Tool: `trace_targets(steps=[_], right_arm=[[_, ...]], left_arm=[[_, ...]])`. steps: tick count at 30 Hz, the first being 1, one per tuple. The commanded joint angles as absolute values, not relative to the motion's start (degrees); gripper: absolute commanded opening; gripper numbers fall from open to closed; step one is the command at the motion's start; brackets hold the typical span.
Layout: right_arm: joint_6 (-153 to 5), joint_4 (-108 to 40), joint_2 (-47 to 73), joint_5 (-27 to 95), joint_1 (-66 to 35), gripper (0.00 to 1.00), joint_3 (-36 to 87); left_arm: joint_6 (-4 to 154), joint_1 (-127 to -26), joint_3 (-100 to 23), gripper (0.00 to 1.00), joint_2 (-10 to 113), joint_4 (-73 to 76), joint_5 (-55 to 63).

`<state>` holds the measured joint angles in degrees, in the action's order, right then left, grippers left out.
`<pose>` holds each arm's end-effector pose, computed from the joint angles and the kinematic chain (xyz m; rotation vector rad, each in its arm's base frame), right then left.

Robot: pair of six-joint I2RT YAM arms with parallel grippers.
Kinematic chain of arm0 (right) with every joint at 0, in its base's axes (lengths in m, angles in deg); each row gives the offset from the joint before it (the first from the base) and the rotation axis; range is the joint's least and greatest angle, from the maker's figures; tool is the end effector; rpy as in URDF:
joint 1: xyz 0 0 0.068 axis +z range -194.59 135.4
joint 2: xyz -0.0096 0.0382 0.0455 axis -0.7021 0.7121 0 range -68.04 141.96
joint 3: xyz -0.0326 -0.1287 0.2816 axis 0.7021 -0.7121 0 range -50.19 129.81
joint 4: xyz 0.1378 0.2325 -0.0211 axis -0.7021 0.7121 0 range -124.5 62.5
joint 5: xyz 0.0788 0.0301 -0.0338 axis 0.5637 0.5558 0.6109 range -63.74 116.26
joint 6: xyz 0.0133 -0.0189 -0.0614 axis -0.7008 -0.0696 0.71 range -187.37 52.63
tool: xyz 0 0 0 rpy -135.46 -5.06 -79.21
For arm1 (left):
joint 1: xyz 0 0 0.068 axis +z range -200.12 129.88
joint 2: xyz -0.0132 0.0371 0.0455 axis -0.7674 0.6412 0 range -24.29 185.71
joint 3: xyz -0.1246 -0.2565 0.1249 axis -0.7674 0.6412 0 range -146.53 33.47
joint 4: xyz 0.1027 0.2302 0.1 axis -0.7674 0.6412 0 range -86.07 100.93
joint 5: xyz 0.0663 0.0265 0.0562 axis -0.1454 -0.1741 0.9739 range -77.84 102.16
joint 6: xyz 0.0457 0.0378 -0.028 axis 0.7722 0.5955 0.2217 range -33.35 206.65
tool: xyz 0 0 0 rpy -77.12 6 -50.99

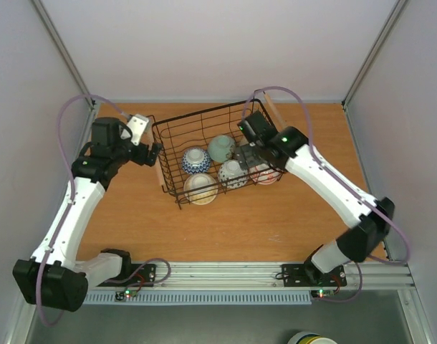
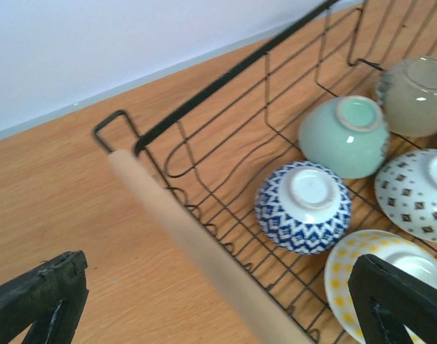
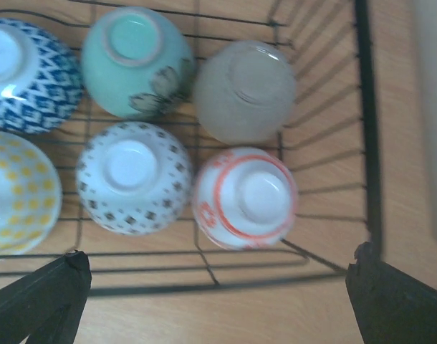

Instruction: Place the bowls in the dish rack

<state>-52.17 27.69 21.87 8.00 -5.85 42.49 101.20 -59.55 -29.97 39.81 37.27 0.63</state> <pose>0.2706 0.1966 0.3836 -1.0548 2.3195 -0.2585 0.2416 -0.0506 0.3741 0.5601 2.0812 -0.1661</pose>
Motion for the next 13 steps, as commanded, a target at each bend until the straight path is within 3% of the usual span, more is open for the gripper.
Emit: trace_targets(steps=[1, 5, 13], right_arm=[[-58.58, 27.76, 12.22, -5.39, -5.77, 0.99, 35.61], [-63.97, 31.43, 3.96, -14.04, -6.22, 0.99, 28.91], [-69.45, 30.58, -5.27, -11.18, -7.06, 0.99, 20.43]], left_arm=[[100.98, -53.73, -32.52, 0.99, 38.45, 37.7, -3.66], [102.22, -50.84, -31.07, 0.99, 37.42, 38.54, -2.8], [103.08, -43.89, -23.25, 0.99, 35.39, 37.67, -3.79]])
